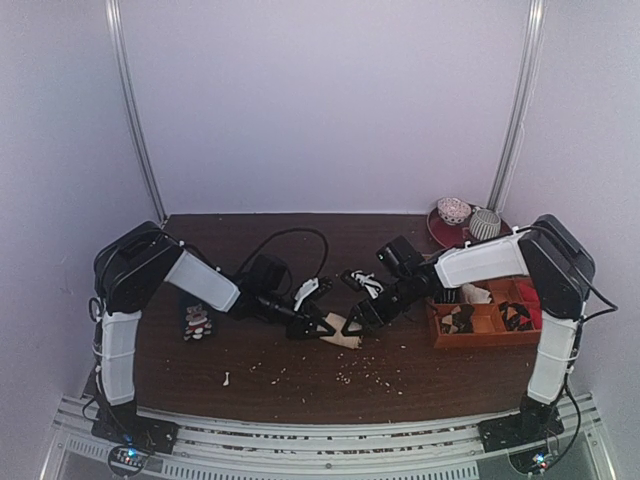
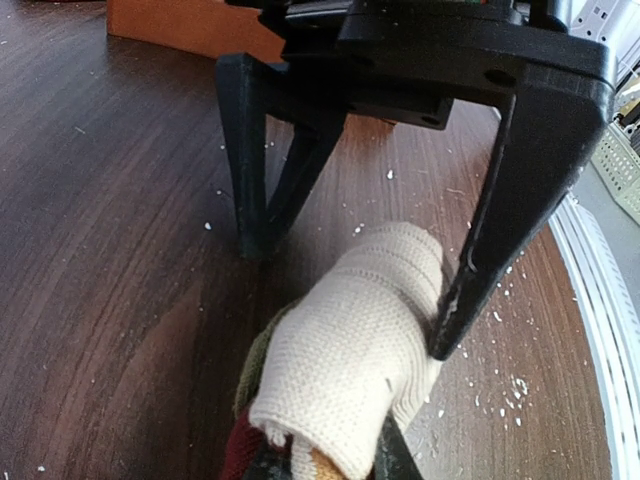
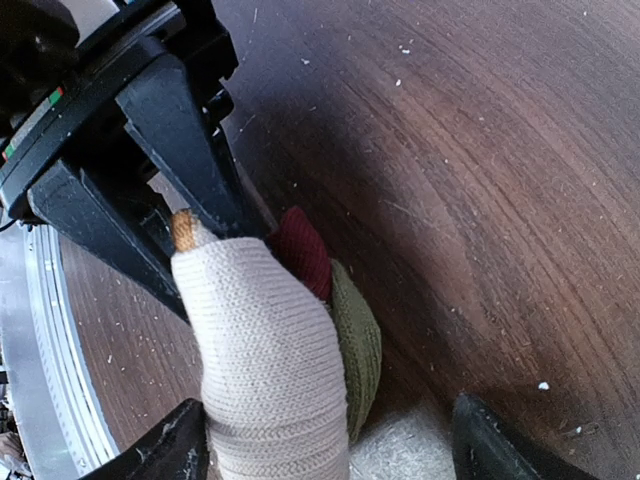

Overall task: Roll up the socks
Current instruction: Roll a pair of socks at the center of the board.

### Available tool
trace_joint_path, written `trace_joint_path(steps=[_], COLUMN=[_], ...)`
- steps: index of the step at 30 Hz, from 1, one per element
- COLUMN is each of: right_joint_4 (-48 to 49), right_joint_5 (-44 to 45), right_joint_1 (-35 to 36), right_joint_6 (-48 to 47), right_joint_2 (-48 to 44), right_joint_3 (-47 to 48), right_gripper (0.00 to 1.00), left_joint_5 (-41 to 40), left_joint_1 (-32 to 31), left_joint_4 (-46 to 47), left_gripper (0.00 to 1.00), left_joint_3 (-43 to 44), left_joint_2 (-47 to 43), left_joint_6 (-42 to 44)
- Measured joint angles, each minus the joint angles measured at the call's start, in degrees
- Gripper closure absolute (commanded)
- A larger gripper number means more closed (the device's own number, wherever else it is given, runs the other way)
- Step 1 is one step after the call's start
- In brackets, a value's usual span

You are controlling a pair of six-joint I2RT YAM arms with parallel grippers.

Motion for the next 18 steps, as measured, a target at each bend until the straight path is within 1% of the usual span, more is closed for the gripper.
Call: trace_joint_path(steps=[8, 11, 12, 13, 18], right_joint_4=[1.4, 4.2, 5.2, 6.2, 7.7], right_joint_5=[0.5, 0.2, 0.0, -0.1, -0.4], right_joint_1=[0.9, 1.9, 2.2, 2.4, 2.5], right_joint_6=[0.2, 0.6, 0.7, 1.0, 2.1], right_joint_2=[0.0, 0.0, 0.0, 0.0, 0.6], right_joint_3=[-1.1, -2.3, -2.7, -3.1, -3.7], right_gripper=[0.17, 0.21, 0.24, 0.29, 0.57], left_joint_5=[0.0, 0.1, 0.1, 0.1, 0.5], left_joint_1=[0.0, 0.0, 0.0, 0.0, 0.0], left_joint_4=[-0.4, -0.5, -0.6, -0.7, -1.4], left_gripper=[0.97, 0.97, 0.97, 0.97, 0.97], left_joint_3=[0.2, 0.3, 0.4, 0.4, 1.1], left_joint_2=[0.0, 0.1, 0.1, 0.1, 0.4], left_joint_6=[0.0, 0.1, 0.1, 0.2, 0.7])
